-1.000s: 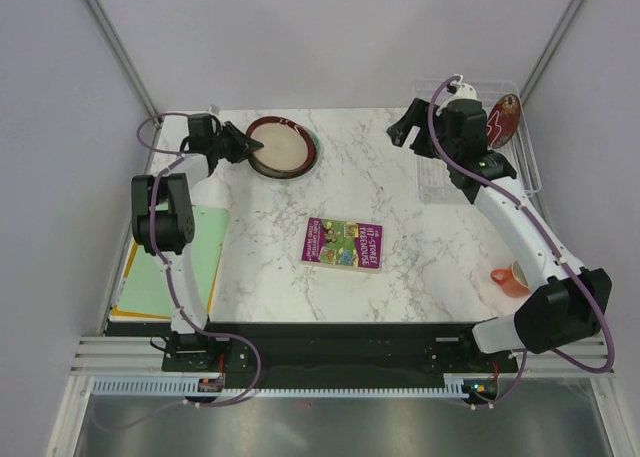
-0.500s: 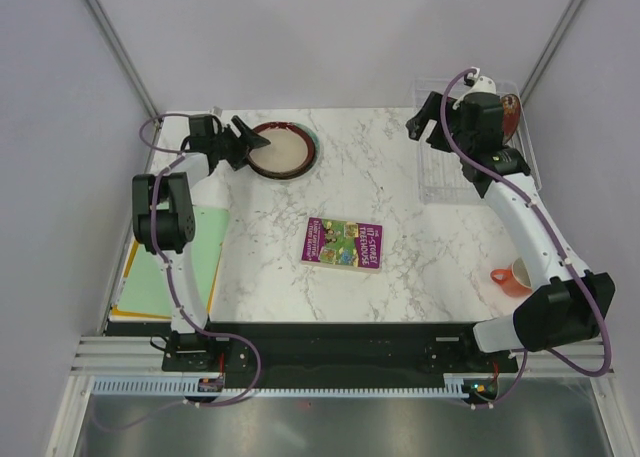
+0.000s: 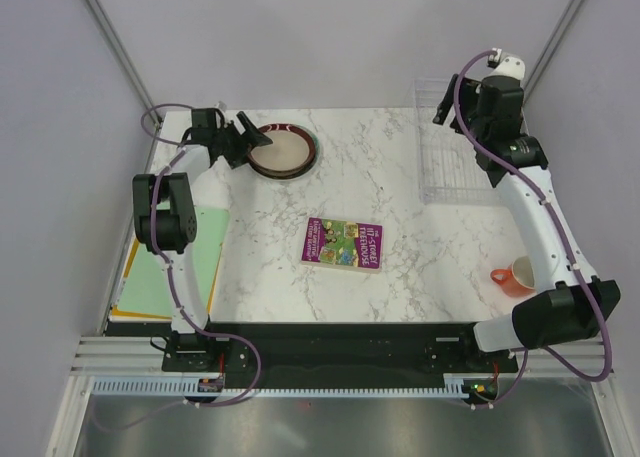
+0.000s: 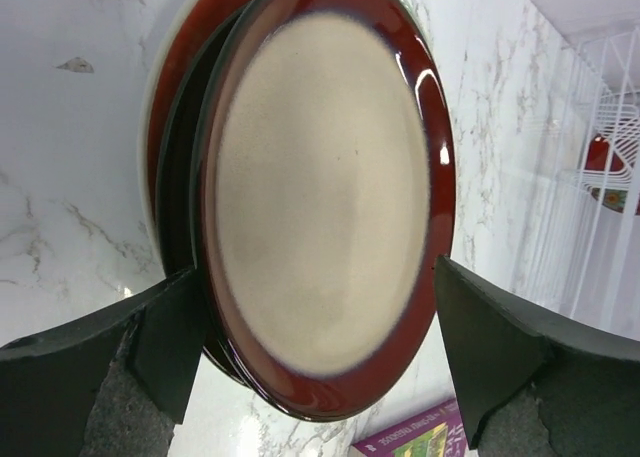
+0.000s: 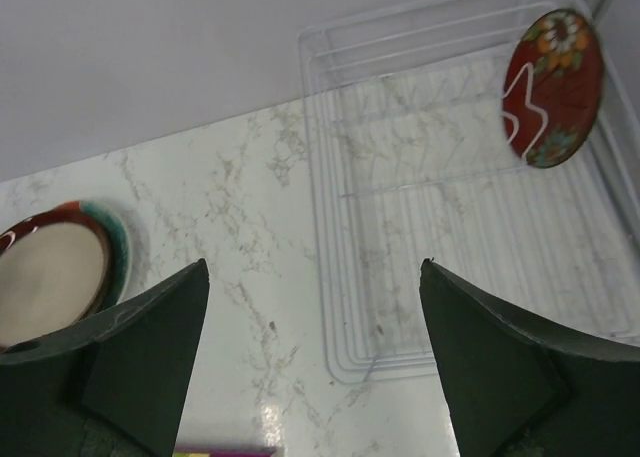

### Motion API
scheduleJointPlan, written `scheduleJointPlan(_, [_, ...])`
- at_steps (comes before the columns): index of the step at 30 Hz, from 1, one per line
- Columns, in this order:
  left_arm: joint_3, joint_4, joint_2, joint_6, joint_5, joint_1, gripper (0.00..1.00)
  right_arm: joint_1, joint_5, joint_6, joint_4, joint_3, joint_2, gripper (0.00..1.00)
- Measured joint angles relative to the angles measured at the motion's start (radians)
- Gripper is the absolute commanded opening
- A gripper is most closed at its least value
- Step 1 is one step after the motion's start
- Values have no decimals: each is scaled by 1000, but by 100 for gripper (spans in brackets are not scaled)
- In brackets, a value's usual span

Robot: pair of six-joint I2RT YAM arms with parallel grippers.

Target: Unload the plates from the dish rack

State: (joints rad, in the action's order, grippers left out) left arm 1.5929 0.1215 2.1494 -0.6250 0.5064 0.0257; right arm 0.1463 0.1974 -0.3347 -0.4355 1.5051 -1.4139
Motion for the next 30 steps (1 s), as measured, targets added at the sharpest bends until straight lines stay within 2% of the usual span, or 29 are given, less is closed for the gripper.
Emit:
scheduleJointPlan(7, [73,149,-11,91,-86,-10,100,-8,197,115,-7,126,-37,94])
scheduleJointPlan(12, [105,276,-32,174,-211,-13,100,-22,296,174,-16,154,-89,96])
scheduleJointPlan(19, [101,372,-64,222,-304,-40,100,-112,380,224,-37,218,-213,96])
scheduleJointPlan(25, [-6,356,-216,219,-264,-84,100,-229,371,228,-49,320,-367,86])
scheduleJointPlan(28, [-92,299,-319,204,-201,-116,100,-283,320,223,-54,369,-444,76])
scheduleJointPlan(30, [-136,261,-368,193,-166,-137,100,-321,259,214,-59,404,-494,74])
